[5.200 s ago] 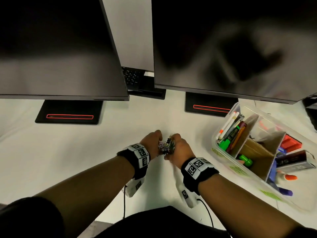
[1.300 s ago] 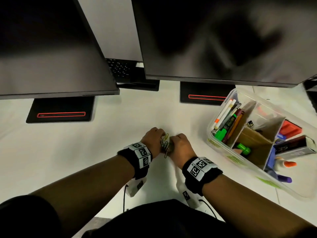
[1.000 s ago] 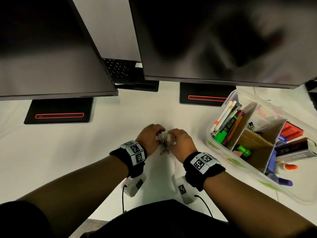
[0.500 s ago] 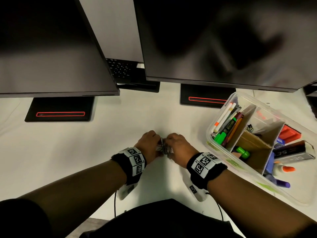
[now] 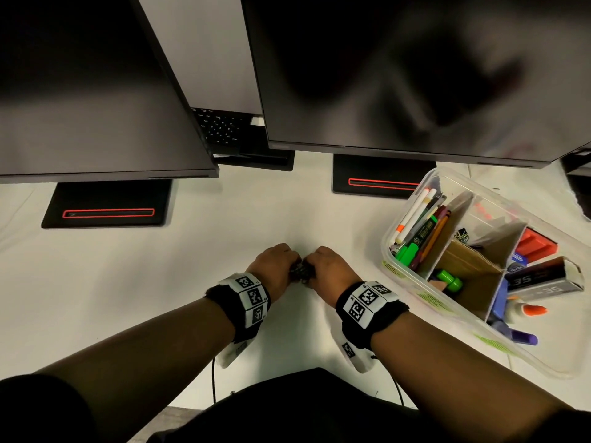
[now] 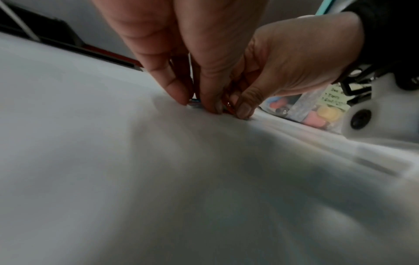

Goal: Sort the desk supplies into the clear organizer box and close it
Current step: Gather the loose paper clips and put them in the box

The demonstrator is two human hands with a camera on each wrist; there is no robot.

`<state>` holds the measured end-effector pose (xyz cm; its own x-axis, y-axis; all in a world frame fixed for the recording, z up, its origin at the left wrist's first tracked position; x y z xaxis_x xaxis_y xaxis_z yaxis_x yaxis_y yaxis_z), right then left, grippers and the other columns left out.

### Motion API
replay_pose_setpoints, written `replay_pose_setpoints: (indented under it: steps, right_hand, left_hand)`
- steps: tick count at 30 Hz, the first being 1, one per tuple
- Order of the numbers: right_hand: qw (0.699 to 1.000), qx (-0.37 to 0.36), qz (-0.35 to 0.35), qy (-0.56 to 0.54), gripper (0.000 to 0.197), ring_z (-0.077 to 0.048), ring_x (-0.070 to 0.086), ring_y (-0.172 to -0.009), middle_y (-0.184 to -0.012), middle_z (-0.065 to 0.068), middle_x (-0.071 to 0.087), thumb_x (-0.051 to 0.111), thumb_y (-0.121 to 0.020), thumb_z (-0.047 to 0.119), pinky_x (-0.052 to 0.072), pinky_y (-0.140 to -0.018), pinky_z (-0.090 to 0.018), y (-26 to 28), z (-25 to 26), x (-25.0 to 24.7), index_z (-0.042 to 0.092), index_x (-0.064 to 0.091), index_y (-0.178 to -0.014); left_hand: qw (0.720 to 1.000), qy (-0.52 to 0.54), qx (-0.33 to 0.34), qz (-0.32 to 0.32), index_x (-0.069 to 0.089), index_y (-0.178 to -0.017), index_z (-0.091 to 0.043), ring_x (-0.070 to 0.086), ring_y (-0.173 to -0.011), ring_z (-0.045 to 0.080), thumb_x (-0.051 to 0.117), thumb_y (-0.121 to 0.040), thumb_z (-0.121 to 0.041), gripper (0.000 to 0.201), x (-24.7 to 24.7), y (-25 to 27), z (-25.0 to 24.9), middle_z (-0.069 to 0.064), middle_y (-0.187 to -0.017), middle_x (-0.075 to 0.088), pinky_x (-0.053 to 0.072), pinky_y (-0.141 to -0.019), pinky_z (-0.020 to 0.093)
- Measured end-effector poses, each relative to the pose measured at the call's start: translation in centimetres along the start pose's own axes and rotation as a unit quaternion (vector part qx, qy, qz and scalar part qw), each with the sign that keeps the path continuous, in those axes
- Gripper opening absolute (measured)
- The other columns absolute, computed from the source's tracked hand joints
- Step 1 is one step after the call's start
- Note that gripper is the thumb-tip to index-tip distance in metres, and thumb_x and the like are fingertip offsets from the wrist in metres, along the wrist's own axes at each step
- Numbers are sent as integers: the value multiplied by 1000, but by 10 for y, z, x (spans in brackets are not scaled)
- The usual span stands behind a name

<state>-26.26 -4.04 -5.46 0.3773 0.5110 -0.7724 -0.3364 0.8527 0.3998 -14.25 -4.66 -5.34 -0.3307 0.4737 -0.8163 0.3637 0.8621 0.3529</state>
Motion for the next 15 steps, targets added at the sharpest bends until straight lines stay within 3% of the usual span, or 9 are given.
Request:
replay_pose_setpoints:
  steps: [4, 8, 9, 10, 11, 12, 14, 15]
  right_hand:
    - [999, 10, -4, 42, 25, -30, 53, -107, -112, -15, 58, 61, -87, 19, 43, -89, -33, -2, 0, 0, 6, 63, -109]
    - [998, 26, 2, 59, 21, -31, 55, -104, -110, -15, 60, 48, -92, 16, 43, -86, -33, -4, 4, 0, 5, 63, -102]
    - [998, 33, 4, 60, 21, -31, 56, -104, -110, -15, 61, 46, -93, 14, 43, -85, -33, -5, 5, 0, 4, 63, -101]
    - [997, 39, 5, 60, 22, -31, 57, -104, -110, -16, 61, 44, -93, 13, 43, -84, -33, -4, 6, 0, 4, 62, -102]
    - [997, 44, 8, 60, 23, -31, 57, -103, -110, -16, 61, 43, -93, 12, 43, -83, -33, -4, 7, 0, 4, 62, -103]
    - [997, 48, 11, 61, 23, -31, 58, -103, -111, -16, 61, 43, -93, 11, 43, -83, -32, -2, 8, 0, 3, 62, -104]
    - [996, 56, 9, 62, 24, -30, 58, -103, -111, -16, 62, 42, -93, 10, 42, -83, -33, 0, 10, -1, 2, 61, -105]
    - [996, 60, 5, 58, 24, -31, 59, -102, -110, -16, 63, 42, -93, 11, 42, -83, -33, 2, 10, -2, 2, 62, -105]
  left_hand:
    - [997, -62, 20, 36, 62, -113, -14, 57, -101, 25, 49, -93, -22, 25, 2, -2, -1, 7, -111, 56, 48, -87, 34]
    - [978, -177, 84, 77, 57, -120, -13, 55, -106, 27, 41, -98, -25, 30, 4, 3, -11, 9, -114, 54, 48, -84, 35]
    - [973, -192, 105, 68, 59, -117, -12, 57, -101, 28, 47, -96, -23, 27, 2, 5, -14, 10, -109, 57, 50, -78, 36]
    - [969, -199, 135, 60, 65, -106, -11, 62, -87, 28, 59, -89, -19, 20, 1, 7, -18, 11, -96, 62, 54, -65, 34]
    - [963, -223, 145, 51, 70, -89, -12, 64, -69, 26, 68, -78, -16, 11, 1, 7, -16, 9, -79, 63, 52, -48, 30]
    - [961, -227, 156, 30, 69, -73, -13, 62, -54, 22, 66, -73, -14, 3, 2, 7, -11, 6, -64, 61, 46, -36, 24]
    - [957, -230, 179, 9, 66, -66, -12, 60, -49, 23, 46, -74, -15, 22, 3, 5, -7, 5, -59, 59, 42, -34, 20]
    - [956, -227, 185, 26, 68, -77, -8, 63, -60, 28, 43, -77, -12, 26, 0, 5, -12, 10, -69, 63, 47, -42, 24]
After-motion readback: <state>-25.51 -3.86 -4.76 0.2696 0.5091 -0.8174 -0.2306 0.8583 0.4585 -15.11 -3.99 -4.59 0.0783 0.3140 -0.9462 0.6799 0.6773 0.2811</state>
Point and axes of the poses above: each hand's wrist, its own y-axis away from the middle knuckle, its own x-axis out of the palm, z = x × y, the point moved 4 cm from there along -y, towards the middle knuckle
